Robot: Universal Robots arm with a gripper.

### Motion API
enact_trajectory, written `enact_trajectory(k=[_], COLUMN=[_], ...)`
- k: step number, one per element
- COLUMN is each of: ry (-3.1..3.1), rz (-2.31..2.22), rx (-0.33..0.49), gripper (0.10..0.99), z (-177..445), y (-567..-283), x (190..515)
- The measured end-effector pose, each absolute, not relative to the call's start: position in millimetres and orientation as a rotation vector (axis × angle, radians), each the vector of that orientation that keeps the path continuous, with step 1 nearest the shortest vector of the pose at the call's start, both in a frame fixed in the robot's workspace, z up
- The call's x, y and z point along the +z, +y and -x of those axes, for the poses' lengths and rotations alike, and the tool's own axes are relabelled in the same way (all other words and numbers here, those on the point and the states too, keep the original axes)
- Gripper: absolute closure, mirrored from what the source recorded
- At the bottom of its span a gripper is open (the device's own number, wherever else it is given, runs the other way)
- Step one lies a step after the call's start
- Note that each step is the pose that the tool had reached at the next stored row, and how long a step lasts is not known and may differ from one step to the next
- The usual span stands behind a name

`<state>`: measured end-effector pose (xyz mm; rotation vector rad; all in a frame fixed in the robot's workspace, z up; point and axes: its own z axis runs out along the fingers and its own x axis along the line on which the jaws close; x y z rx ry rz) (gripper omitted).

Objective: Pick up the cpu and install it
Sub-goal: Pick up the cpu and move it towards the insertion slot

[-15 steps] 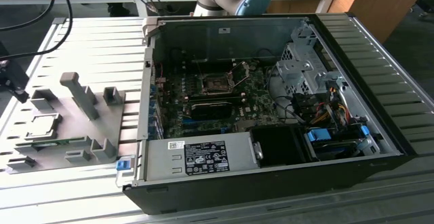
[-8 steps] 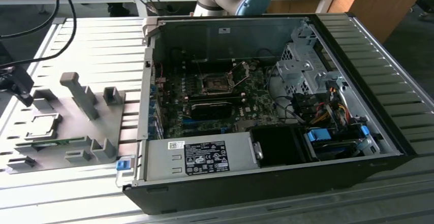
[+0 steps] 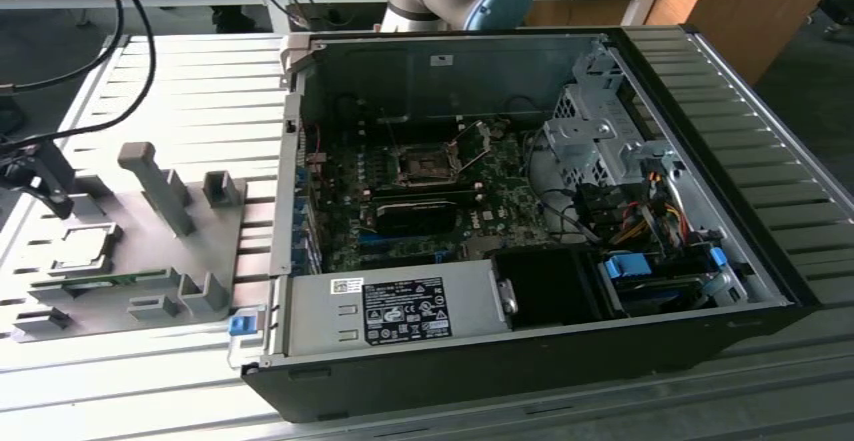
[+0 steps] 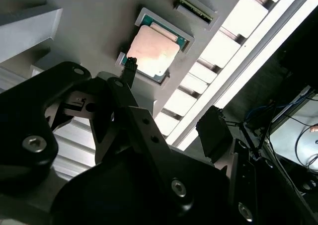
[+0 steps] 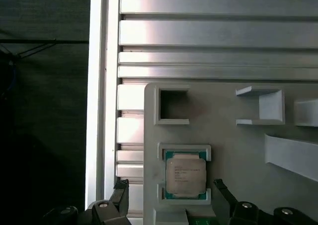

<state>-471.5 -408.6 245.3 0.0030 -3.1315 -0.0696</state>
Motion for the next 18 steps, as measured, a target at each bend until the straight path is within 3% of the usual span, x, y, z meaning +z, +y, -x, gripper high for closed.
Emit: enact_trajectory(k=[18], ry=[-3.130], rz=[-0.060], rx=[-0.069], gripper=[0.325], z=[466], y=[-411], x=[225])
